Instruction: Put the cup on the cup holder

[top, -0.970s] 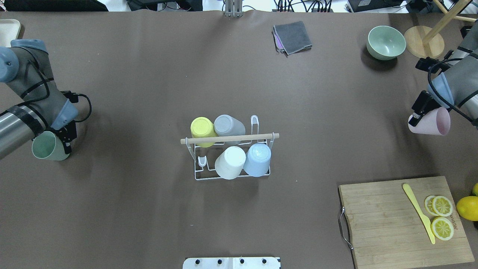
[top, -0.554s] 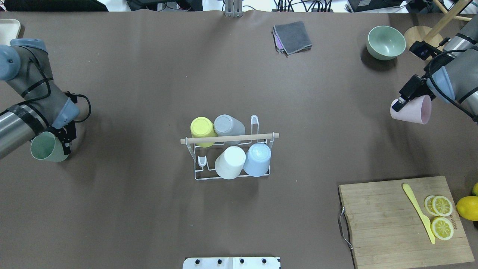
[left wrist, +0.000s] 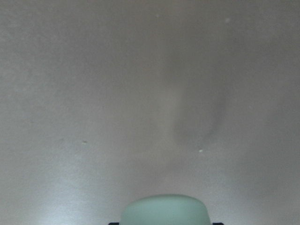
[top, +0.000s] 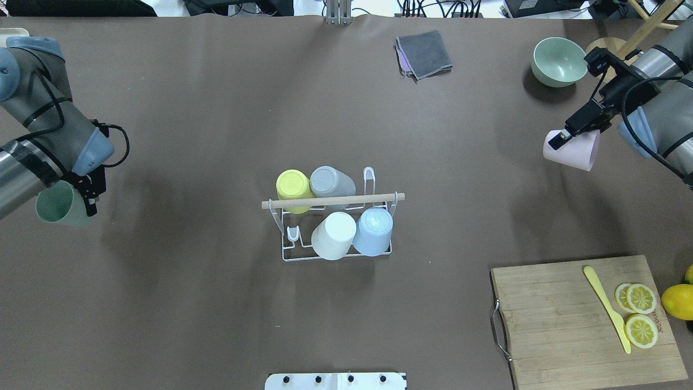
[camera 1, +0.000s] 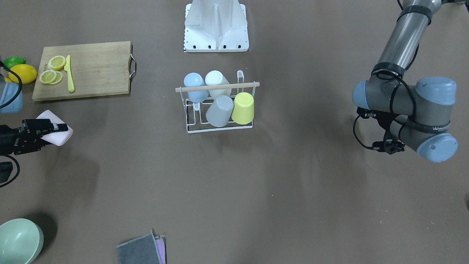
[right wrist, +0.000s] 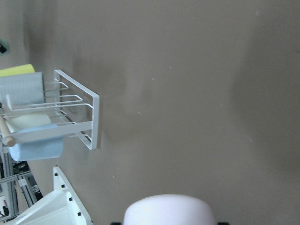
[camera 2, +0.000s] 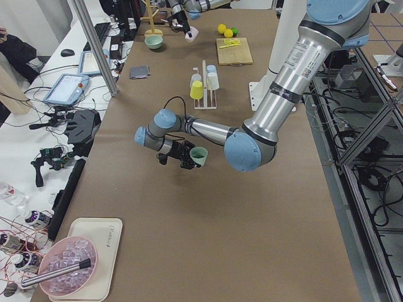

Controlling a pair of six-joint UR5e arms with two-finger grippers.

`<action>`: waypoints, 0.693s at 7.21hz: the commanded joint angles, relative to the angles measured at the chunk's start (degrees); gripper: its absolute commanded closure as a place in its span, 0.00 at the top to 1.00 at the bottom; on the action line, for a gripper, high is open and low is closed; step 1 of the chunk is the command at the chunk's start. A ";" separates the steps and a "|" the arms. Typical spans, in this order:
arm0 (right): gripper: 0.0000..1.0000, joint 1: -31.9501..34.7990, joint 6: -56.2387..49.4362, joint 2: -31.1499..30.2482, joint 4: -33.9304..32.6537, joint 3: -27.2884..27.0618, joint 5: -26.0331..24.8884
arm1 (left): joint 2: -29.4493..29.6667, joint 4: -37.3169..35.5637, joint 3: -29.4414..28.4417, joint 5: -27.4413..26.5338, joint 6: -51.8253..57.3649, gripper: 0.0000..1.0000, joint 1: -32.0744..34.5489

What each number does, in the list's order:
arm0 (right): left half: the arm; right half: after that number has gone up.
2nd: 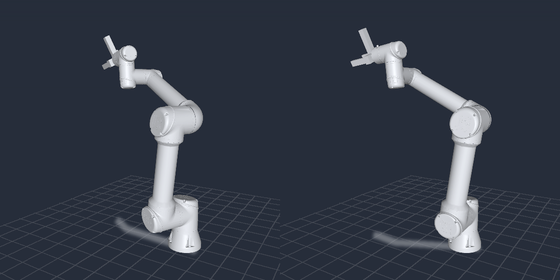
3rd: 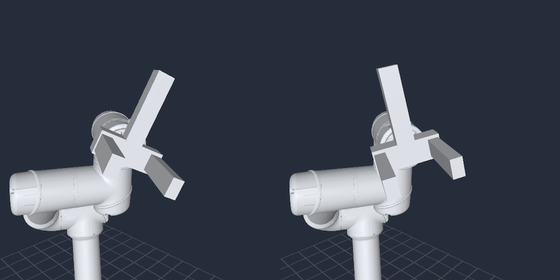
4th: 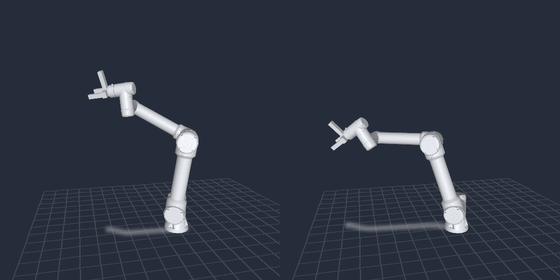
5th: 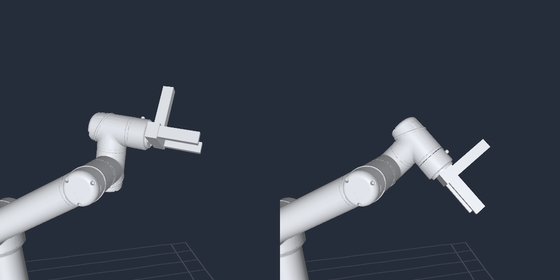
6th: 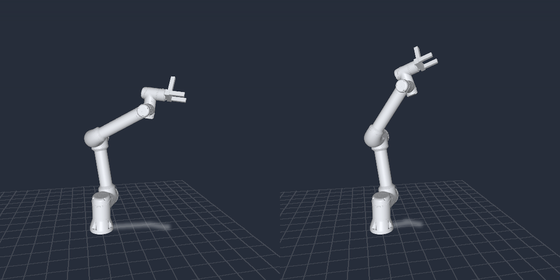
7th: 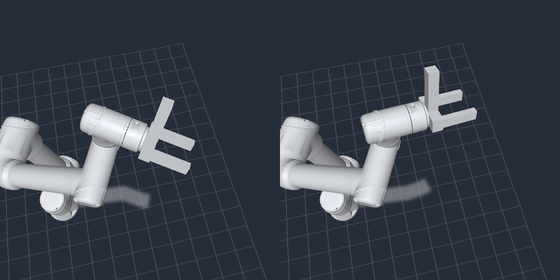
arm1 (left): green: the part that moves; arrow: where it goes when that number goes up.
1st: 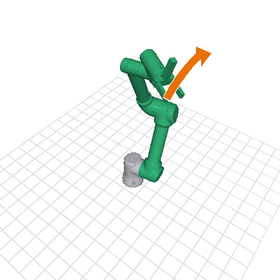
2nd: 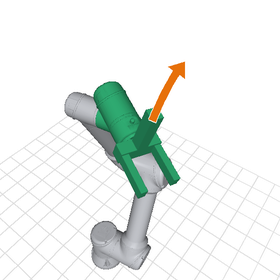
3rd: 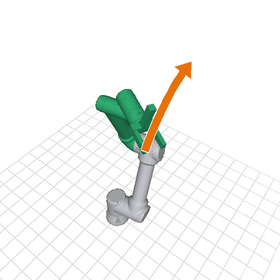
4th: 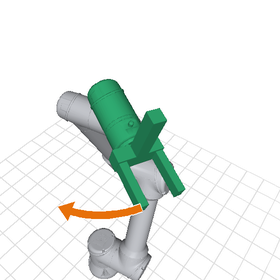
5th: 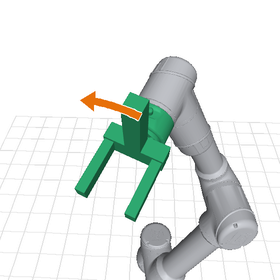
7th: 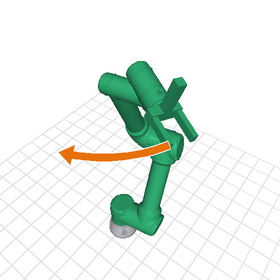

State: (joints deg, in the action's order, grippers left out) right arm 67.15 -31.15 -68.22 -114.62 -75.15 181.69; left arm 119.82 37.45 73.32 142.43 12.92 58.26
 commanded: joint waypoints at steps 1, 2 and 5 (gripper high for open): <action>0.29 -0.01 -2.67 -1.91 4.39 -0.08 14.76 | -0.20 -0.10 5.75 -7.91 -0.09 0.00 1.86; 0.28 -0.01 -5.73 -2.96 5.01 -0.61 21.36 | -0.29 0.16 8.92 -9.78 -0.09 0.00 2.64; 0.27 -4.73 -20.40 -4.47 6.87 -0.18 34.50 | -4.84 9.97 23.58 -21.01 -0.18 0.00 2.39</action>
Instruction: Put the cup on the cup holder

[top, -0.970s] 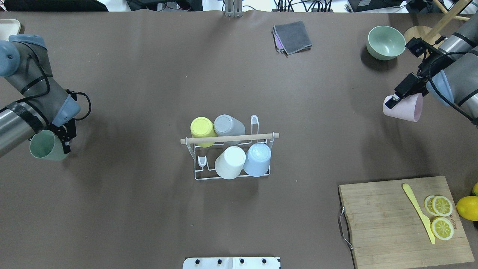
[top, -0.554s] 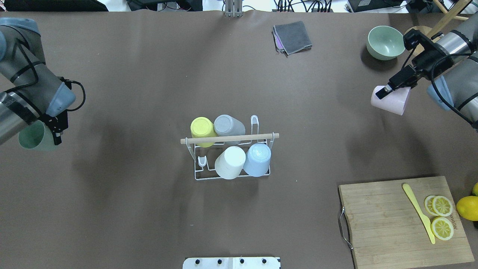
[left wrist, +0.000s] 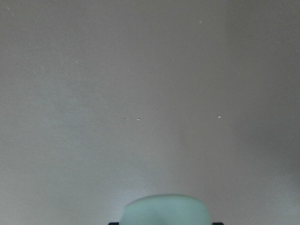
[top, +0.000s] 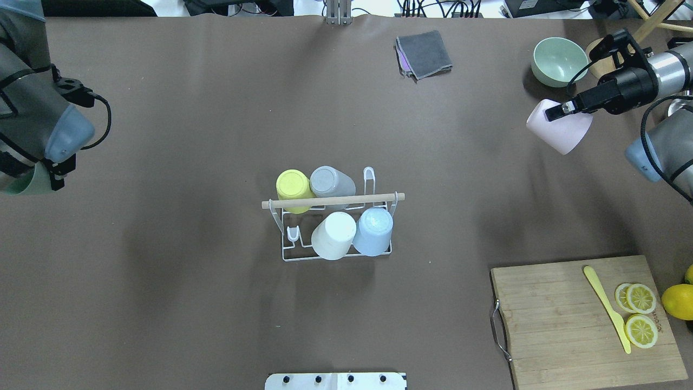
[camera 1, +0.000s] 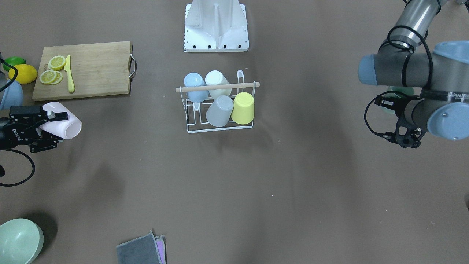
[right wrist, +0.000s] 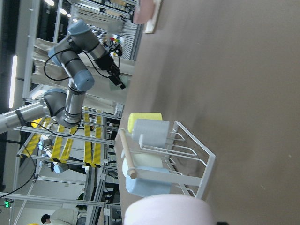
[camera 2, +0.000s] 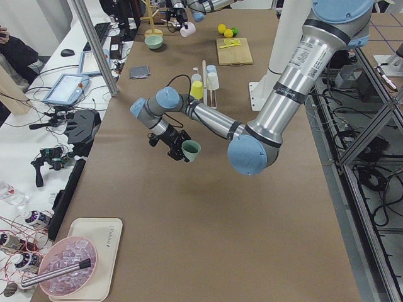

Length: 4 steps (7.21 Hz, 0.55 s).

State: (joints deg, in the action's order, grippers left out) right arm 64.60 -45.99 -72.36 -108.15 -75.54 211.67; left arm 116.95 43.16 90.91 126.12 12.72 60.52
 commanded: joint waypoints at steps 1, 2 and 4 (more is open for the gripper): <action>0.27 -4.99 -11.78 -0.33 1.70 1.35 8.45 | -4.17 9.96 10.21 -7.97 0.02 0.00 0.64; 0.27 -6.06 -15.50 -0.24 3.89 2.32 11.10 | -7.06 17.67 12.78 -8.09 0.02 0.00 1.52; 0.27 -7.03 -18.94 -0.15 8.82 4.17 16.97 | -13.13 34.45 18.92 -8.09 -0.94 0.00 2.76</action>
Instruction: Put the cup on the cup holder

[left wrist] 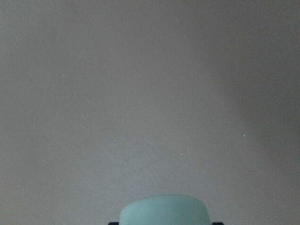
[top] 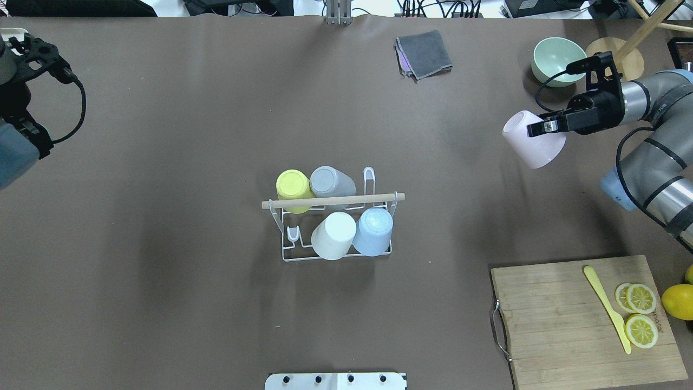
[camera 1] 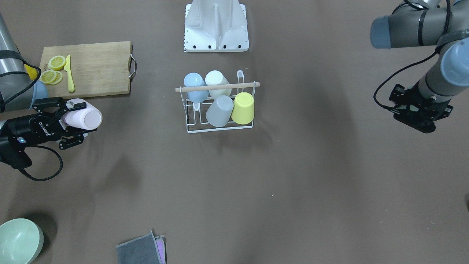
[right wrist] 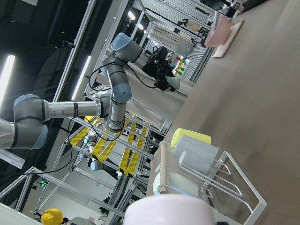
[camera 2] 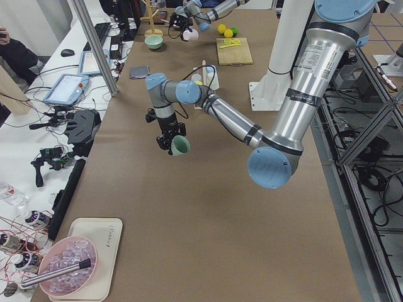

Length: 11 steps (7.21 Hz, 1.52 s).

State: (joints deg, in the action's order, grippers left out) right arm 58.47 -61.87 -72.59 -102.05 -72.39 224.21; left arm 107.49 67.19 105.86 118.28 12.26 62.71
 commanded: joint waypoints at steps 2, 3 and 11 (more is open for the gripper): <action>0.27 -1.51 -8.07 0.43 3.95 1.11 5.97 | -8.49 32.79 4.71 -0.25 -5.36 0.00 1.28; 0.26 -1.78 -9.05 0.52 5.96 1.03 5.45 | -10.52 44.58 4.01 -0.25 -11.75 0.00 1.02; 0.26 -4.50 -30.56 10.87 8.53 3.74 5.71 | -14.05 75.99 4.36 -2.01 -47.68 0.00 -5.31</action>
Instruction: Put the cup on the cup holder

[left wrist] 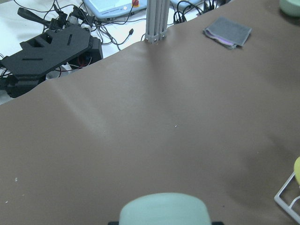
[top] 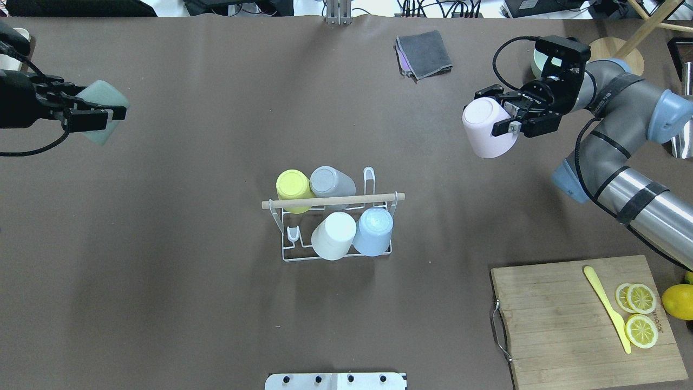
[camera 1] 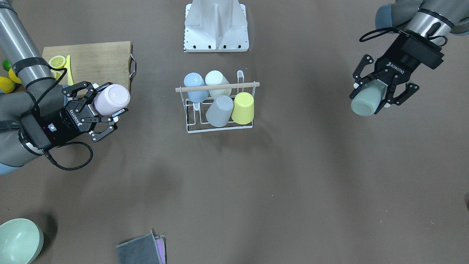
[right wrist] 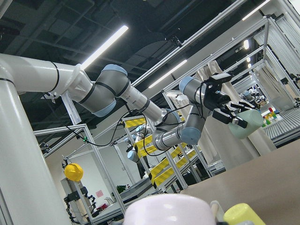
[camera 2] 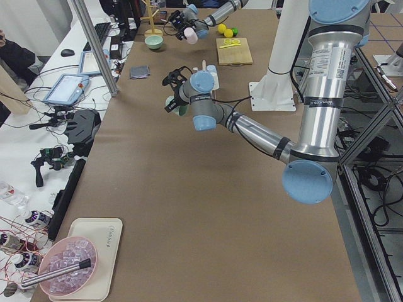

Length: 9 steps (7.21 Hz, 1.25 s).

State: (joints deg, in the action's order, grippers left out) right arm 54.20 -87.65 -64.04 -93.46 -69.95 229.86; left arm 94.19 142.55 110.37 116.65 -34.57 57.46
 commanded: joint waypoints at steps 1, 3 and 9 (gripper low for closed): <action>0.26 -0.32 -8.99 2.95 -0.06 1.49 0.06 | -0.76 0.19 -0.85 0.59 -0.76 0.00 -0.15; 0.26 -1.20 -15.32 3.57 0.03 1.75 -1.16 | -0.50 0.09 -0.95 0.69 -0.85 0.00 -0.24; 0.26 -7.70 -29.33 8.31 -0.24 6.23 -0.47 | -0.40 -0.96 -1.65 0.86 -0.94 0.00 -0.33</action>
State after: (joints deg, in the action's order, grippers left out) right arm 47.30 -116.19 -56.63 -93.66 -64.34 229.19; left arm 93.86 141.89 108.70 117.42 -35.51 57.05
